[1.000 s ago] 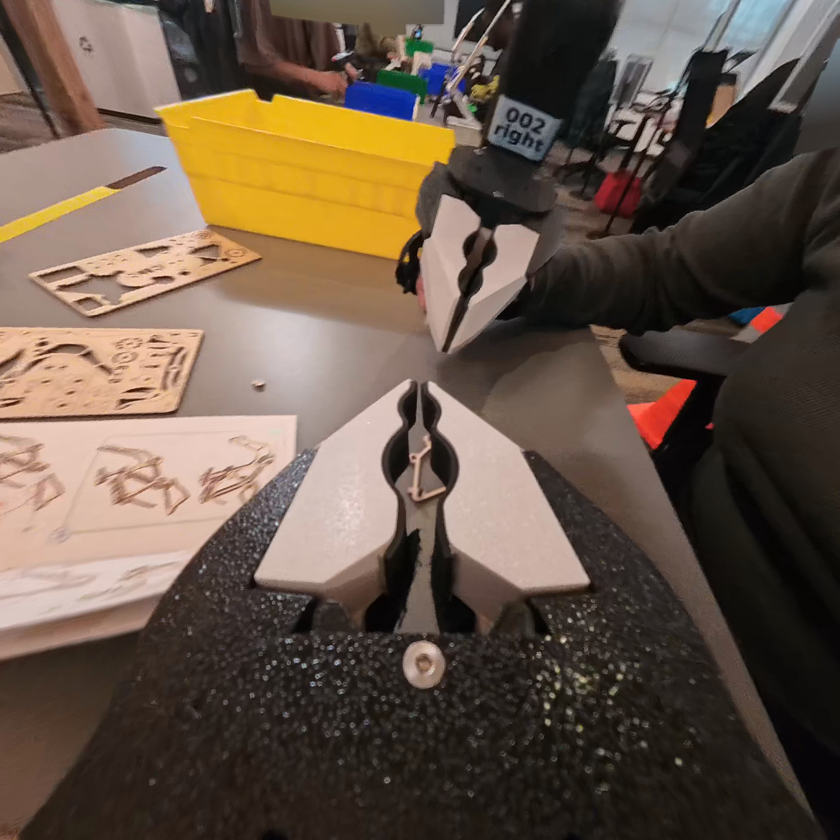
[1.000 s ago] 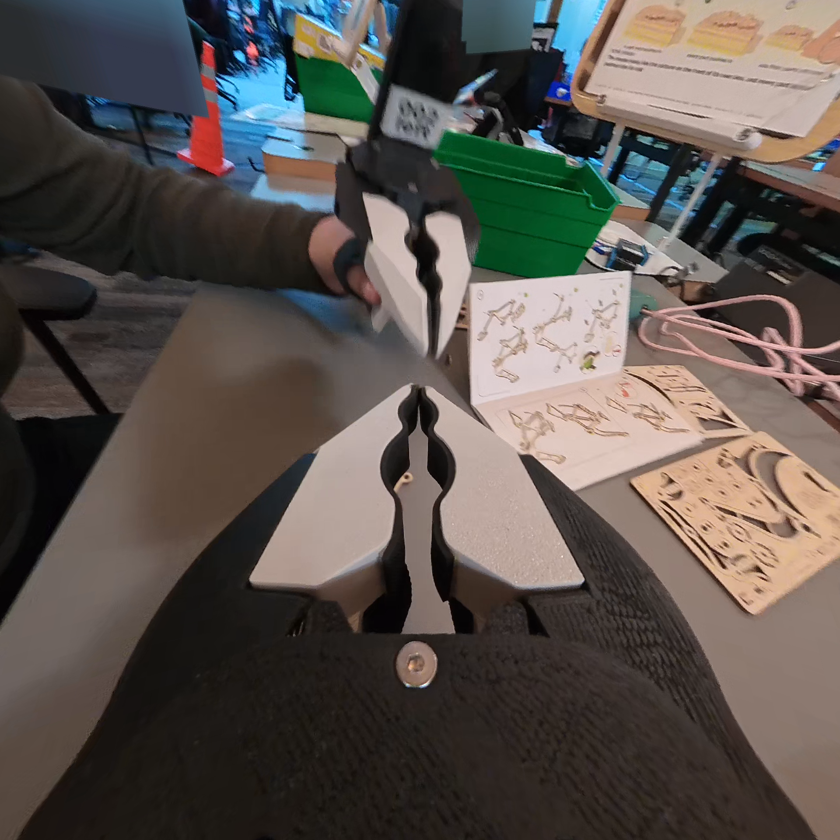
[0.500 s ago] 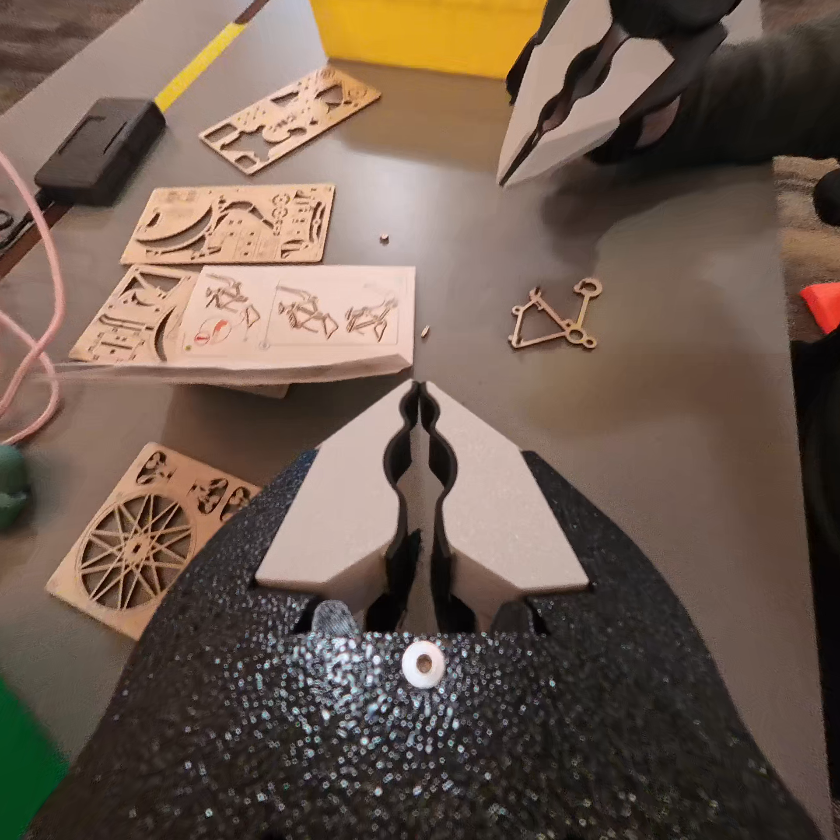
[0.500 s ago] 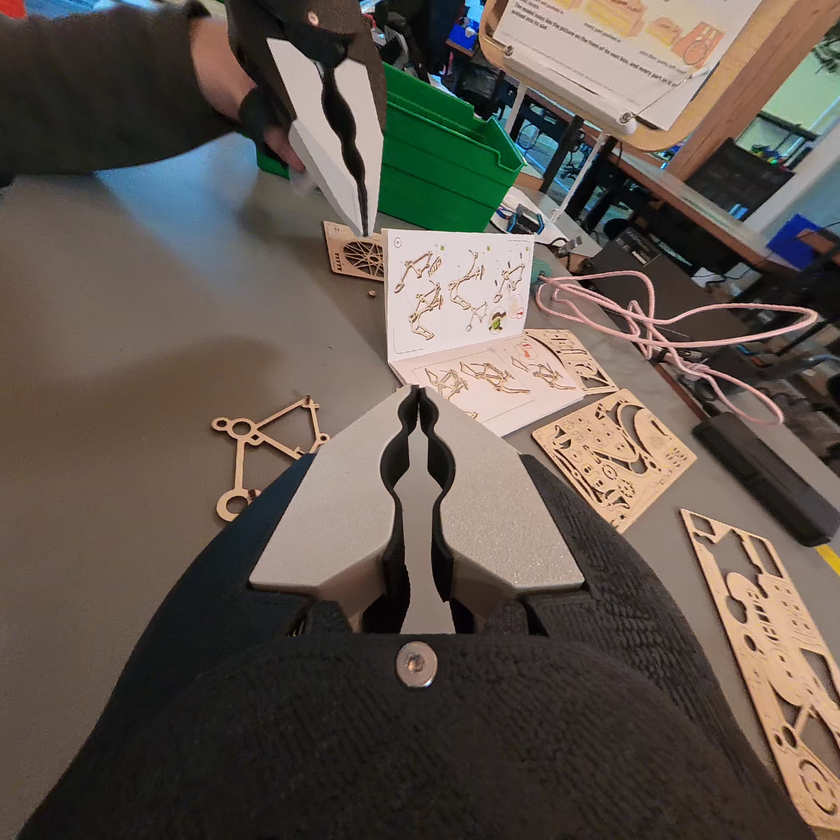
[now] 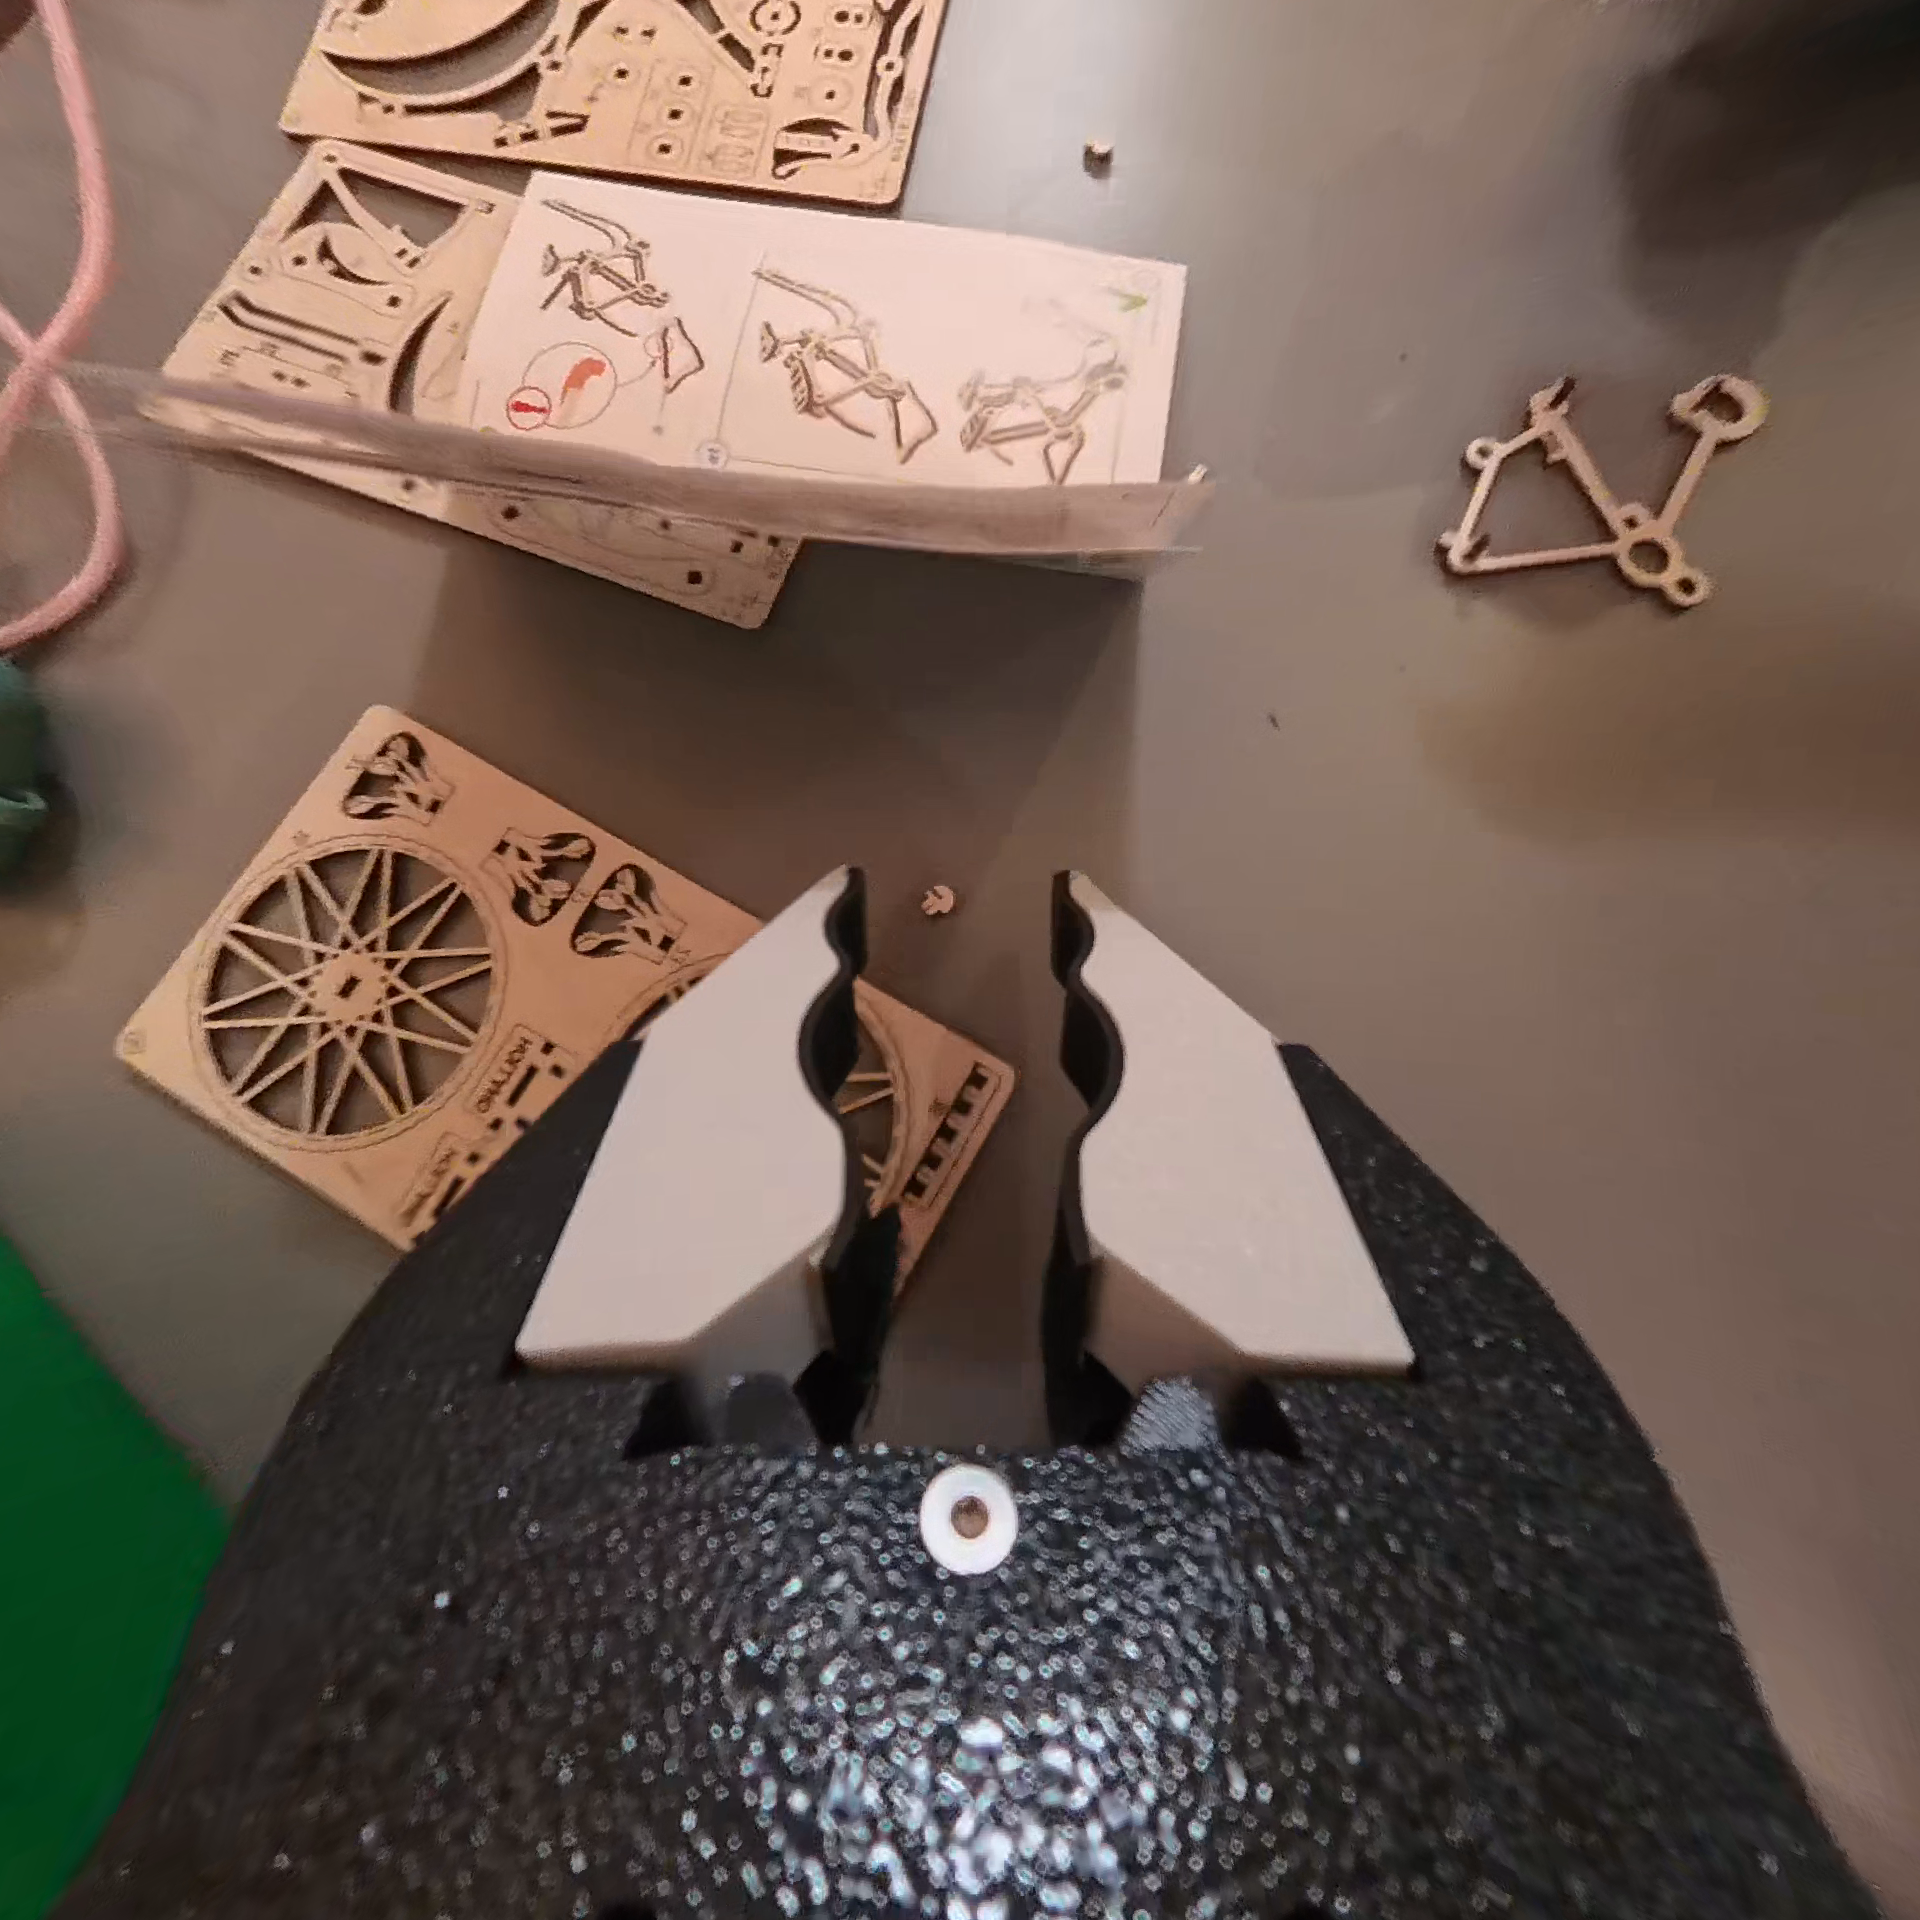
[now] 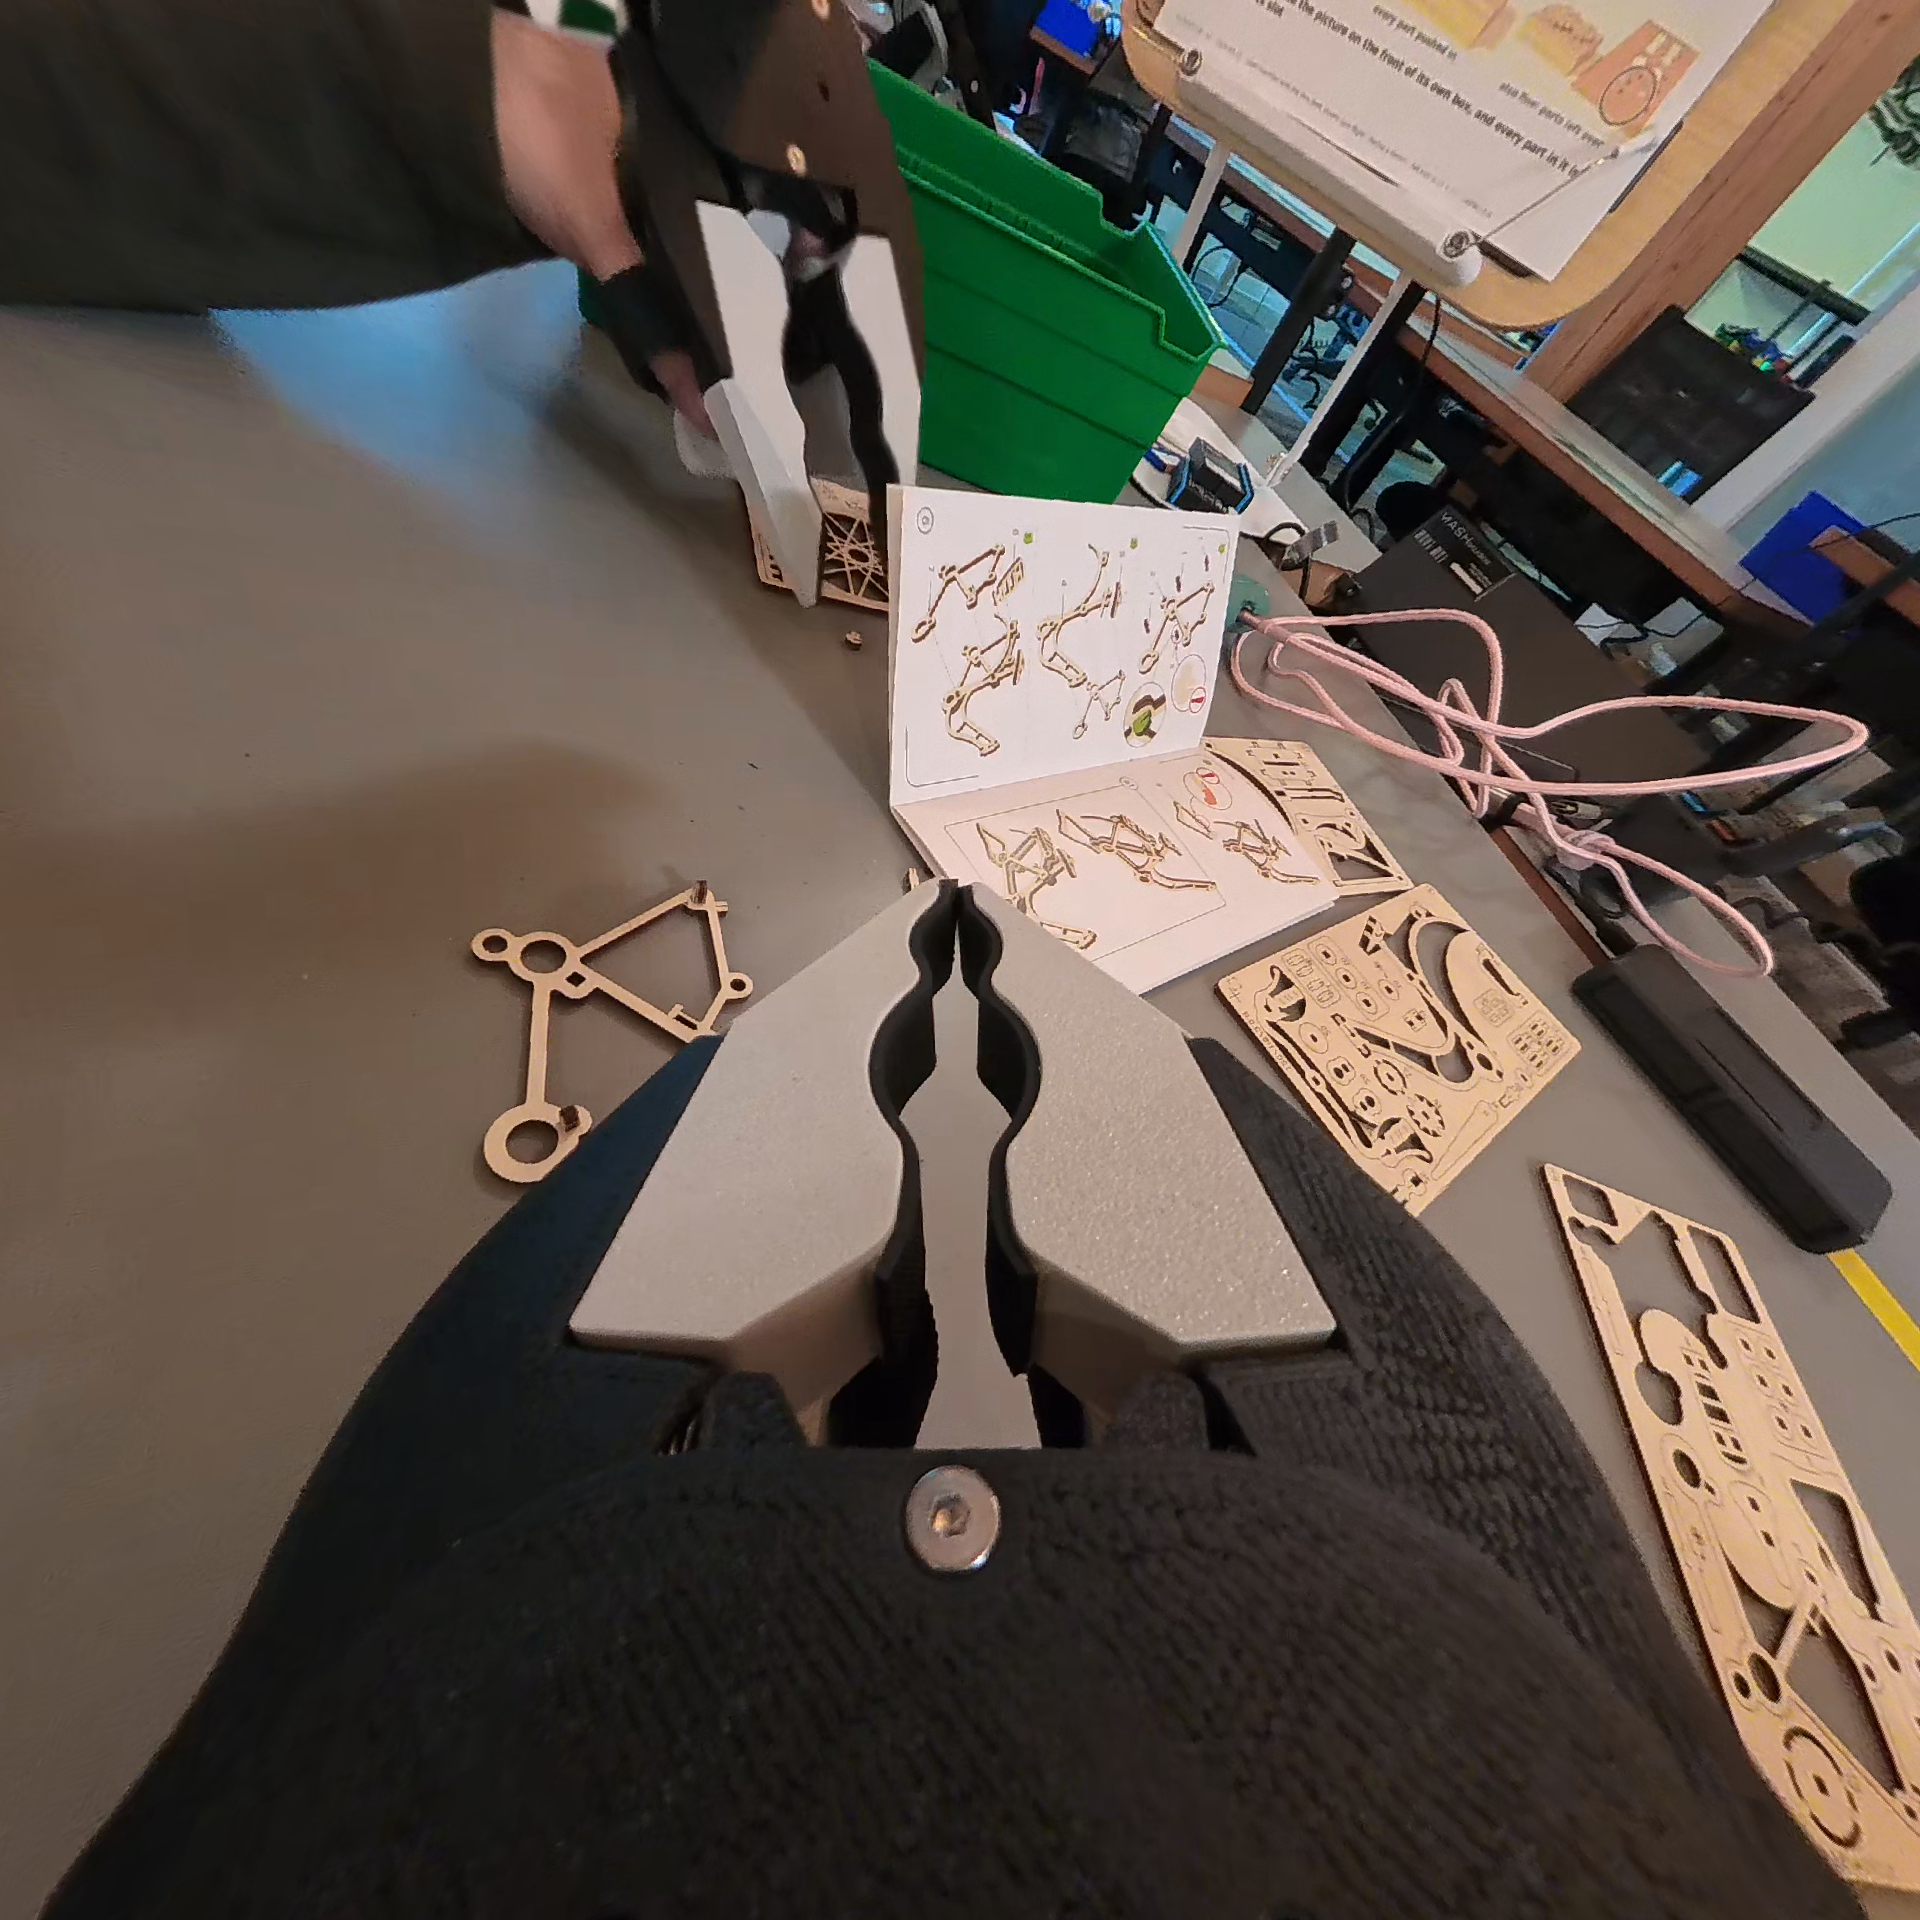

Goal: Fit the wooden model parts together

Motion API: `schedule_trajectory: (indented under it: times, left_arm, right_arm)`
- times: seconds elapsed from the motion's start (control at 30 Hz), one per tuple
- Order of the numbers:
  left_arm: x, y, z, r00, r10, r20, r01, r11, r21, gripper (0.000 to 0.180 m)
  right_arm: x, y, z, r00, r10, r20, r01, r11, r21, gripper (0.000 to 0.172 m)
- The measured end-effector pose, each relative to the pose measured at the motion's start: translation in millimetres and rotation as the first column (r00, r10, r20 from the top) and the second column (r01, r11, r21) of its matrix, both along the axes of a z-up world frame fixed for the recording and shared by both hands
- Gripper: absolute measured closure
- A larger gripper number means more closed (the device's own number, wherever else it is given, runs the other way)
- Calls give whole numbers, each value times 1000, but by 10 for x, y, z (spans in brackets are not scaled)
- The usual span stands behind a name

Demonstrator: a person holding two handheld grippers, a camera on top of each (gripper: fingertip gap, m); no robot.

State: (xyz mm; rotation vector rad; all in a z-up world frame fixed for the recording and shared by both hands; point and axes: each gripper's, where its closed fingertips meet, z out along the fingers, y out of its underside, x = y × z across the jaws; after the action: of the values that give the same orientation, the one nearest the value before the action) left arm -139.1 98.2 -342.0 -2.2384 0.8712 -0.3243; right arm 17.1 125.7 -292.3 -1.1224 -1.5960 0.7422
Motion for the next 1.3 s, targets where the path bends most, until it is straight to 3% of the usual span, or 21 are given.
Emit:
schedule_trajectory:
  times: [0.03, 0.2, 0.3, 0.83, 1.3]
  left_arm:
    - [11, -2, -11, 999, -3, 40, 4, 1000, -17, 148]
    - [34, -6, -47, 993, -17, 113, 22, 999, -44, 158]
    - [15, 23, -87, 998, -3, 63, 5, 999, -37, 163]
    - [-60, 24, -169, 1000, 17, 12, -16, 999, -49, 168]
    - [-7, 28, -166, 998, 0, 56, 3, 999, -50, 174]
  right_arm:
    - [1, -2, -1, 1000, 1, 1, -1, 1000, 0, 172]
    - [-1, -14, -9, 1000, 3, 7, -3, 1000, 2, 172]
    - [1, -11, -6, 1000, 1, 7, -1, 1000, 9, 172]
    - [5, -18, 10, 1000, -1, 5, 1, 1000, 22, 172]
    - [4, -26, 4, 1000, 1, 9, -1, 1000, 30, 172]
